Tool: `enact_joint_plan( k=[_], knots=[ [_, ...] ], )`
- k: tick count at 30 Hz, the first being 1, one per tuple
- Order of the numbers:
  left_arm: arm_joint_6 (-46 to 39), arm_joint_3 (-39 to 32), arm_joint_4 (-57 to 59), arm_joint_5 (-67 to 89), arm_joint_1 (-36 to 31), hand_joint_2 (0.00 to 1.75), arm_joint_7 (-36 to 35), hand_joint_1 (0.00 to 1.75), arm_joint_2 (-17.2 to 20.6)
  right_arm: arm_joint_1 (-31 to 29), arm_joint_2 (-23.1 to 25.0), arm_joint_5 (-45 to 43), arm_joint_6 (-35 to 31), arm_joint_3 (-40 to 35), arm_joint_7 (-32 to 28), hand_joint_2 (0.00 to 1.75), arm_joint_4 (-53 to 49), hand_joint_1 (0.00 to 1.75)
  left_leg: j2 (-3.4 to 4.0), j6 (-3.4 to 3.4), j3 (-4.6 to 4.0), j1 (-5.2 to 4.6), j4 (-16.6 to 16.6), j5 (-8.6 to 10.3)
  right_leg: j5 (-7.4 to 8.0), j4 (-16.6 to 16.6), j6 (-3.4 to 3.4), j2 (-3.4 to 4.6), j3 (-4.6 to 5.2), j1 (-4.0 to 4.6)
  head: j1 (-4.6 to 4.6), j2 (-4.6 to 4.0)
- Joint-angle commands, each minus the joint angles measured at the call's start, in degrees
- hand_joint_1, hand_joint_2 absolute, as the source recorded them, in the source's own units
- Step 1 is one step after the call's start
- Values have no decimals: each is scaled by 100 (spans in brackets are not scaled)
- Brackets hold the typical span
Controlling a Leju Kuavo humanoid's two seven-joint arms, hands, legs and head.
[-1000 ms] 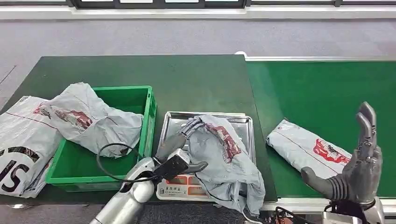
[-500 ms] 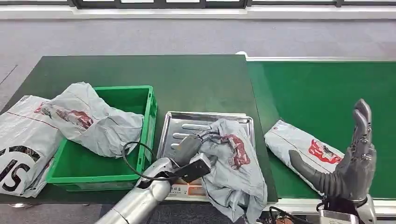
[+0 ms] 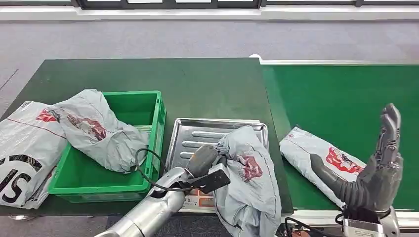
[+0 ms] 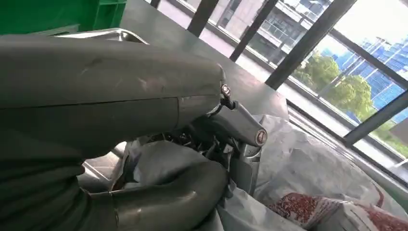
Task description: Moved the parcel from conveyor to table for the left to box.
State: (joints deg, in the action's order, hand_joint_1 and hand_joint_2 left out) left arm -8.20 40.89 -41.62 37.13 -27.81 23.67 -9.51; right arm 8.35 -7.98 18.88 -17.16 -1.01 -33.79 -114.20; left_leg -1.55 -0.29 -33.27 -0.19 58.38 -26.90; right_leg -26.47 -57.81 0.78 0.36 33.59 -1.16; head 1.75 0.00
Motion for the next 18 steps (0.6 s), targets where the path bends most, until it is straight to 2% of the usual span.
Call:
enact_joint_plan(
  k=[1, 2, 4, 5, 6, 7, 8, 11, 16, 18],
  knots=[
    [-544, -948, -1373, -187, 324, 175, -229, 175, 955, 110, 163, -185, -21, -53, 2, 175, 180, 0, 36, -7, 7, 7, -6, -2, 7, 7, -9, 24, 3, 8, 0, 0],
    [-958, -1402, -1836, -75, 426, 175, -314, 175, 1071, 164, 200, -171, -39, -19, -7, 175, 126, 0, 51, -11, 8, 10, -12, -1, 12, 11, -14, 32, 5, 12, 0, 0],
    [-669, -1782, -2401, -28, 512, 175, -395, 175, 1291, 249, 220, -156, -44, 11, 11, 175, 29, 0, 45, -10, -4, 10, -2, -1, 7, 0, -12, 30, 18, 11, 0, 0],
    [-1059, -2096, -2623, 224, 563, 175, -447, 175, 1327, 302, 265, -161, -50, 40, 17, 175, -34, 0, 63, -15, 1, 14, -6, -2, 10, 3, -18, 43, 19, 17, 0, 0],
    [-1372, -2321, -2823, 449, 587, 175, -534, 175, 1413, 369, 300, -155, -61, 60, 15, 175, -98, 0, 55, -13, -5, 10, -3, -1, 7, -4, -14, 38, 25, 12, -2, 0],
    [-1260, -2468, -3012, 453, 628, 175, -542, 175, 1489, 440, 304, -140, -64, 63, 10, 175, -165, 0, 71, -17, -1, 14, -8, 0, 11, 0, -19, 50, 27, 16, 0, 0],
    [-1559, -2782, -3184, 762, 678, 175, -650, 175, 1522, 575, 346, -115, -104, 102, 7, 175, -246, 0, 65, -16, -2, 16, -4, -1, 9, -2, -16, 49, 28, 17, 0, 0],
    [-1736, -3363, -3484, 841, 704, 175, -624, 175, 1771, 942, 369, -161, -156, 241, -63, 175, -469, 0, 59, -26, 0, 24, -8, 1, 6, -3, -22, 44, 28, 27, -2, 0],
    [-1756, -3902, -3882, 330, 962, 175, -356, 175, 1954, 1143, 355, -293, -97, 450, -119, 175, -571, 0, 52, -26, 0, 32, -8, 3, 2, -1, -23, 45, 24, 33, -2, 0],
    [-1675, -4071, -4019, 106, 1055, 175, -269, 175, 1917, 1250, 391, -341, -53, 539, -170, 175, -624, 0, 52, -27, -1, 31, -10, 3, 2, 1, -23, 44, 24, 32, -2, 0]
  ],
)
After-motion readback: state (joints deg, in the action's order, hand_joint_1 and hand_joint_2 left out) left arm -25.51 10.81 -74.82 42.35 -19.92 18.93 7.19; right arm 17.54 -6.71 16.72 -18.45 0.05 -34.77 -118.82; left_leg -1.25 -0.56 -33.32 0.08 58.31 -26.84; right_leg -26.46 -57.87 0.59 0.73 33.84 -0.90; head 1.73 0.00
